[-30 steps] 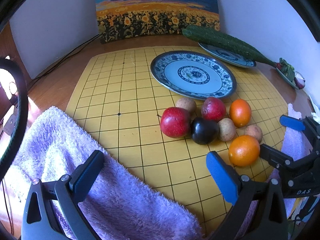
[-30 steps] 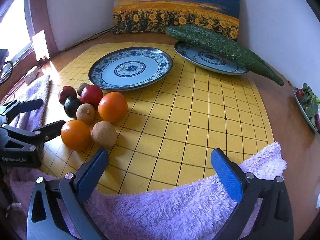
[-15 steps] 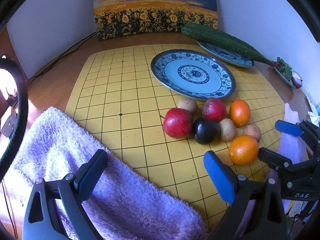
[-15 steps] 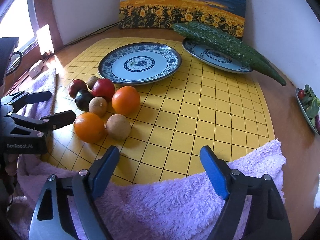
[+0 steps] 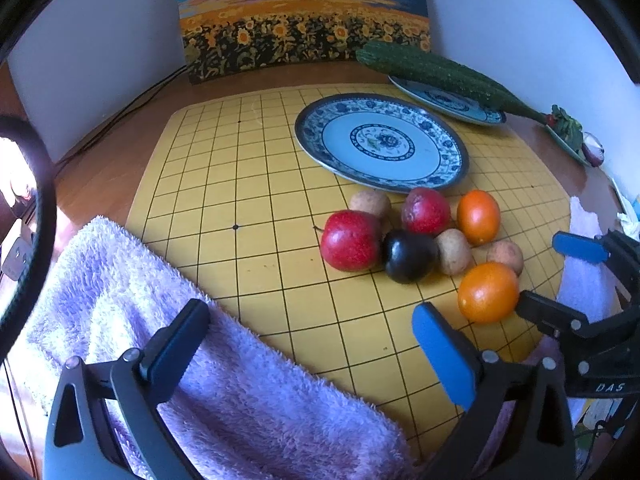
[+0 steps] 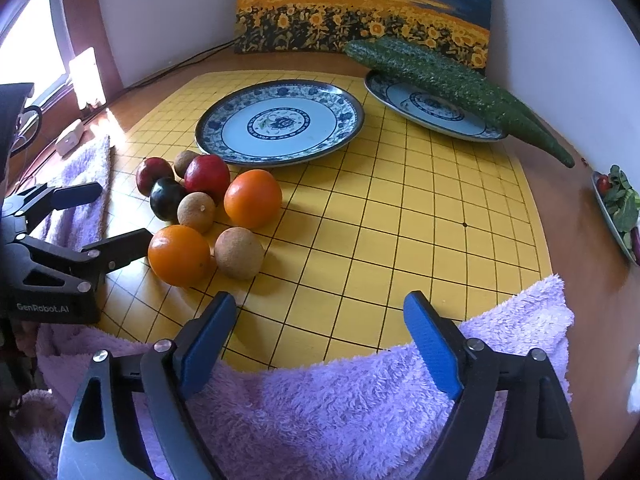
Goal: Organize fruits
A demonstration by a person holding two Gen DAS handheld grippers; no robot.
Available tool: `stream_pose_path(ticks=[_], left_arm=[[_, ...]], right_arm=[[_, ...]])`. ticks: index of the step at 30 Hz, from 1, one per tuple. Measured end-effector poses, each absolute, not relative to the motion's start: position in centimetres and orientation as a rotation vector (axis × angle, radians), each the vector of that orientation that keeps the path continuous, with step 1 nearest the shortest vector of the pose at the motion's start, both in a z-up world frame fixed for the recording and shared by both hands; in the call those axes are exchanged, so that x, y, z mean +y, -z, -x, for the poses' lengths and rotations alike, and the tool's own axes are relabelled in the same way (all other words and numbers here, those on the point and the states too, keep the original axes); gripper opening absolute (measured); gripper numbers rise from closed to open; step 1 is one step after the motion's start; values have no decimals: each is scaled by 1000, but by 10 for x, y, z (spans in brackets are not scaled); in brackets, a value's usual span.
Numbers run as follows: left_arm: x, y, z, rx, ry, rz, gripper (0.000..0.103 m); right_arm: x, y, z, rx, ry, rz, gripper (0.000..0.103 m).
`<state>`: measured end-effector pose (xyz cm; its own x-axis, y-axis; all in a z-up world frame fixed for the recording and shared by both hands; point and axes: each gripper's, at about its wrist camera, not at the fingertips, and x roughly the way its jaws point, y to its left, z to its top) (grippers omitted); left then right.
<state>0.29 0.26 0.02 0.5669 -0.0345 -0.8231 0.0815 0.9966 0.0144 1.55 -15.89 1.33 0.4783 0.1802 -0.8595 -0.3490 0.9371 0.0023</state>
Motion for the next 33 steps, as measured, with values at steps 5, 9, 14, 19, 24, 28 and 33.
stream_pose_path(ticks=[5,9,14,19,24,28,33], left_arm=[[4,0,1,951,70,-50,103],[5,1,1,956,73,-51,103],[5,0,1,958,73,-52,103],[4,0,0,963,74,-54,103],[4,-1,-5,984,79,-61,103],[8,-3,-6,989,86,-46,100],[21,-10,-7,996,90,30,95]], right_arm=[[-155,-12,-15,1022,-326,183,94],[-155,-12,-15,1018,-327,184,95],[-155,-12,-14,1013,-324,180,95],[-155,-12,-15,1022,-335,188,95],[-154,-13,-16,1022,-337,190,93],[-151,-16,-14,1015,-353,192,80],[-147,-19,-13,1010,-387,161,66]])
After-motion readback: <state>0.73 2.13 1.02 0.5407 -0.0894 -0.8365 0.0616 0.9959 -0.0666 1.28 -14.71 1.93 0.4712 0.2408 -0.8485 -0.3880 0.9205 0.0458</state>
